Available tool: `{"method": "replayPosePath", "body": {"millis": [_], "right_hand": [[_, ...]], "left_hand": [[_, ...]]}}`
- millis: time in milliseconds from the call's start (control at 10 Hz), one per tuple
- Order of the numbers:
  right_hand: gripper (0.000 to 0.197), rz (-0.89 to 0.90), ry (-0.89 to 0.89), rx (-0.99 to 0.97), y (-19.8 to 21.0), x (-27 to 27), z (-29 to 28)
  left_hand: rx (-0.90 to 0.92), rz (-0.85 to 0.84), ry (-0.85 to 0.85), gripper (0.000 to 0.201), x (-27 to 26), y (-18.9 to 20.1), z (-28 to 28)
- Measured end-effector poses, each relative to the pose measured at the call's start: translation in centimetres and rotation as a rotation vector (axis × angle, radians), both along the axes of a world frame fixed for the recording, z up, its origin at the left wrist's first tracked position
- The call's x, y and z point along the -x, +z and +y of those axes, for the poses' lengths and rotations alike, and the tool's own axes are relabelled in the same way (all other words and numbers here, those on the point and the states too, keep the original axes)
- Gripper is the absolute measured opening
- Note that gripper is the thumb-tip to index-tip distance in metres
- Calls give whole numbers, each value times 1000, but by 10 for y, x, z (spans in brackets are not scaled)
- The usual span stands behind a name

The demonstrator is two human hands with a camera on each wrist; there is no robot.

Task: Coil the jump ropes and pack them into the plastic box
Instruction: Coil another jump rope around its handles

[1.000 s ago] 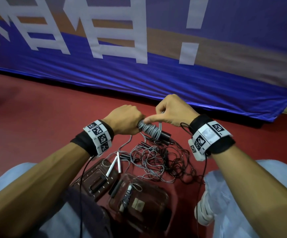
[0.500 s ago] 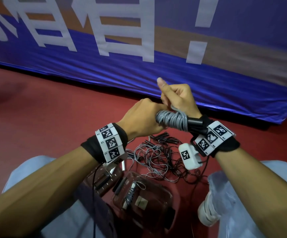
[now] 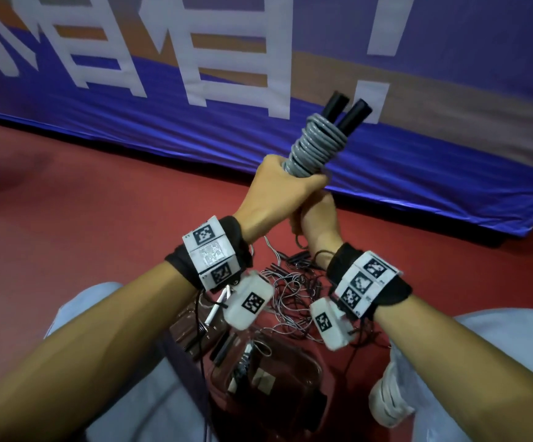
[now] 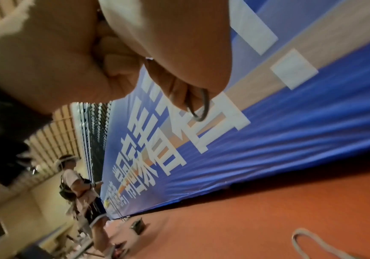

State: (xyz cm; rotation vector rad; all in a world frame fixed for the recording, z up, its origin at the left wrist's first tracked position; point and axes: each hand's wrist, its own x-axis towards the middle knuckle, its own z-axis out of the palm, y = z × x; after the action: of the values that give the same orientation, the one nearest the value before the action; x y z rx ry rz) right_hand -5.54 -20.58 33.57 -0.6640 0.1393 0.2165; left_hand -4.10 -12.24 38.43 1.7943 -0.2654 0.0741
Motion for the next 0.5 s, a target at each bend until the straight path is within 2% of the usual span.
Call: {"method": "replayPosePath", "body": {"millis": [100,200,300,400,500], "right_hand": [[36,-63,-243,1256,-8,4,0],[54,-55,-197,1287,-16,-3,-1],[42,-289,-143,1426,-10,11,11],[28,-392,34,1632,-14,28,17],[8,-424,109,1904,-4,45,12]], "left_hand": [[-74,31,-20,52,-4,-5,4],[-101,104,9,57,-10,-6,9],[-181,131,117,67,-21,-11,16],[-397,96,149,74,-27,-23,23],[-561,114,132,81,-33,-43,22]]}}
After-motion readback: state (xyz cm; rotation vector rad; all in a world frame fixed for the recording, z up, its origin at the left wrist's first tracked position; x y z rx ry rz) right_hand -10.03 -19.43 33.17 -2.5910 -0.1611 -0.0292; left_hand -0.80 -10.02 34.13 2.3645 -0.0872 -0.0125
